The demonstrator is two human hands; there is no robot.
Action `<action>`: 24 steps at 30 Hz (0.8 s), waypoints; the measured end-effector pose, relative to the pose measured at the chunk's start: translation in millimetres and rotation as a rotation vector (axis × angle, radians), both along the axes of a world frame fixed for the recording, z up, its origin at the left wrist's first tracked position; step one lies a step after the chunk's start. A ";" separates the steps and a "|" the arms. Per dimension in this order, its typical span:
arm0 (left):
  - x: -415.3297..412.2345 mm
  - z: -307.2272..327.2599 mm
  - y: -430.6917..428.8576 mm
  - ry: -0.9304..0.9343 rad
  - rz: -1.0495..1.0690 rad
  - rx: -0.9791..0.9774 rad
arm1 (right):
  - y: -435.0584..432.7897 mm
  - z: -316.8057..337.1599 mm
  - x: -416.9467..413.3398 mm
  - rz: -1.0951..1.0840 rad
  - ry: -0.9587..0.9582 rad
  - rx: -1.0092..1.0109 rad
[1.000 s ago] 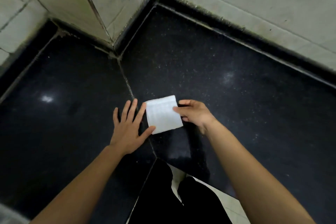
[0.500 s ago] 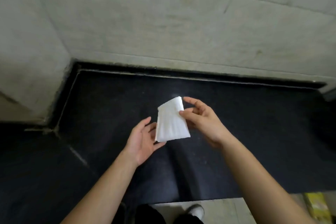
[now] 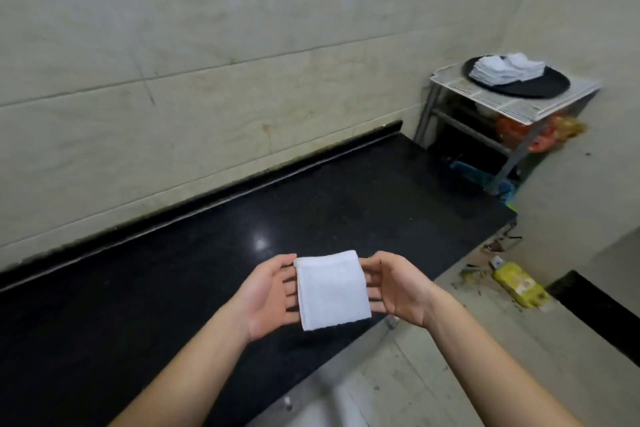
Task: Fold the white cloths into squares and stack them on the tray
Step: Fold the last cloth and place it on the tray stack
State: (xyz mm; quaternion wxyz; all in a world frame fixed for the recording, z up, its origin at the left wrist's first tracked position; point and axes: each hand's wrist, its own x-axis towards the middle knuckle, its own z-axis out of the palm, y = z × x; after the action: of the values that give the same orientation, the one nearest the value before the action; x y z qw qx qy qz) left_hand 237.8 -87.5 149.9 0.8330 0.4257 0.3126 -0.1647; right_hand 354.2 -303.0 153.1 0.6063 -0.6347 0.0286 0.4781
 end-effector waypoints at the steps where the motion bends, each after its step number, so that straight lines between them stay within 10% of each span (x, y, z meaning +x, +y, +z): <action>1: 9.5 2.5 -21.5 0.004 -0.034 0.024 | -24.1 -1.5 7.1 -0.016 0.022 0.010; 24: 282.8 -12.1 -378.2 -0.069 -0.337 0.178 | -399.6 -30.8 192.0 -0.375 0.025 0.185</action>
State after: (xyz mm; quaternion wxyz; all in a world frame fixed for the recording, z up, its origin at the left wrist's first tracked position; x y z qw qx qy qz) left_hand 520.6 -465.7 137.8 0.7630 0.5493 0.2217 -0.2587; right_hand 546.2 -702.6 122.3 0.7399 -0.5541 0.1099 0.3654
